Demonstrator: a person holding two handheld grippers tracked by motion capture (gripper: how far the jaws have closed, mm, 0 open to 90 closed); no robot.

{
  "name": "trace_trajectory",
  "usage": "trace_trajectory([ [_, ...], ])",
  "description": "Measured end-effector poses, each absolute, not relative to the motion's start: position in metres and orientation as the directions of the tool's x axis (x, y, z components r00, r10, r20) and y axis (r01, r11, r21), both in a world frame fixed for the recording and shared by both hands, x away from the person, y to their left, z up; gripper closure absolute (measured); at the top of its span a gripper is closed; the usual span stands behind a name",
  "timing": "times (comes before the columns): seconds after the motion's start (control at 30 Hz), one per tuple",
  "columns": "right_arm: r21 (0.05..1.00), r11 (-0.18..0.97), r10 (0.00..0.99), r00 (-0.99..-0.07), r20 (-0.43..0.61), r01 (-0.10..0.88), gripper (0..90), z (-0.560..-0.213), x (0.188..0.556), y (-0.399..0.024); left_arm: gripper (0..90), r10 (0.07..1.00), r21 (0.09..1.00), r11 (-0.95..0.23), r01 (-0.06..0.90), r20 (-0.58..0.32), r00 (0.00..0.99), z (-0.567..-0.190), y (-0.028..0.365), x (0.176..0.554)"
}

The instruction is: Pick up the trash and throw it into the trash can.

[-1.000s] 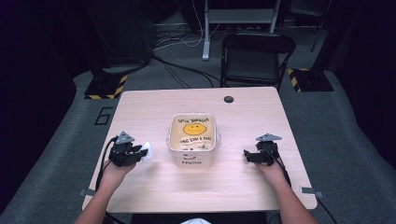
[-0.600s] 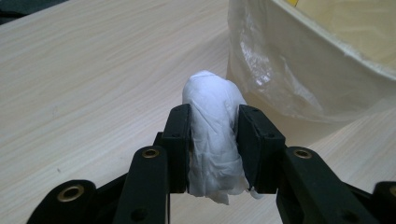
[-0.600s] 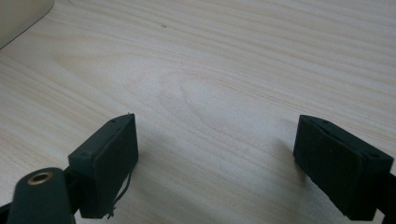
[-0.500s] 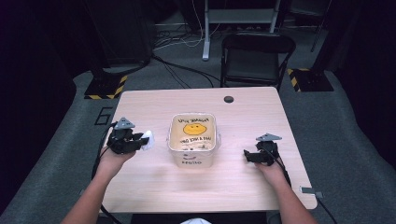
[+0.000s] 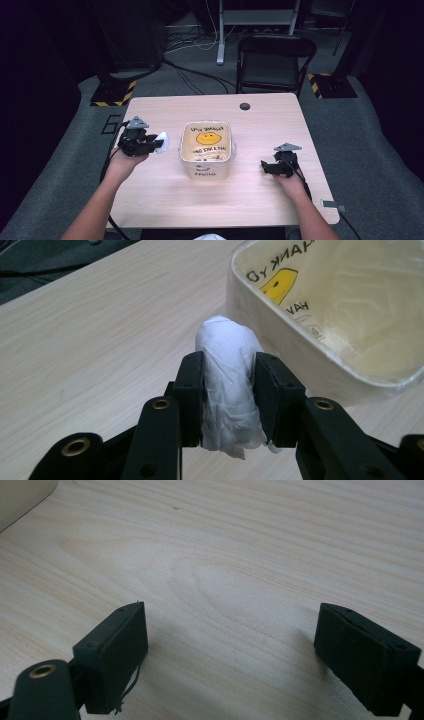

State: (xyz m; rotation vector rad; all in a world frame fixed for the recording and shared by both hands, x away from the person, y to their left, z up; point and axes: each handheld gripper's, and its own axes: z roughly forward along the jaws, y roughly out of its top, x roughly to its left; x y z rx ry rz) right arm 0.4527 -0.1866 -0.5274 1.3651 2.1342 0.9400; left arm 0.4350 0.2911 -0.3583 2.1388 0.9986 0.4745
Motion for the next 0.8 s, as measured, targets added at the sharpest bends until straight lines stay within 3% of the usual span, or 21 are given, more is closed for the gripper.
trace_trajectory([
  [0.8, 0.738, 0.283, 0.908, -0.419, 0.000, 0.613, 13.1, -0.527, 0.453, -0.186, 65.5, 0.709, 0.752, -0.474, 0.458, 0.019, 0.705, -0.346, 0.233, 0.455],
])
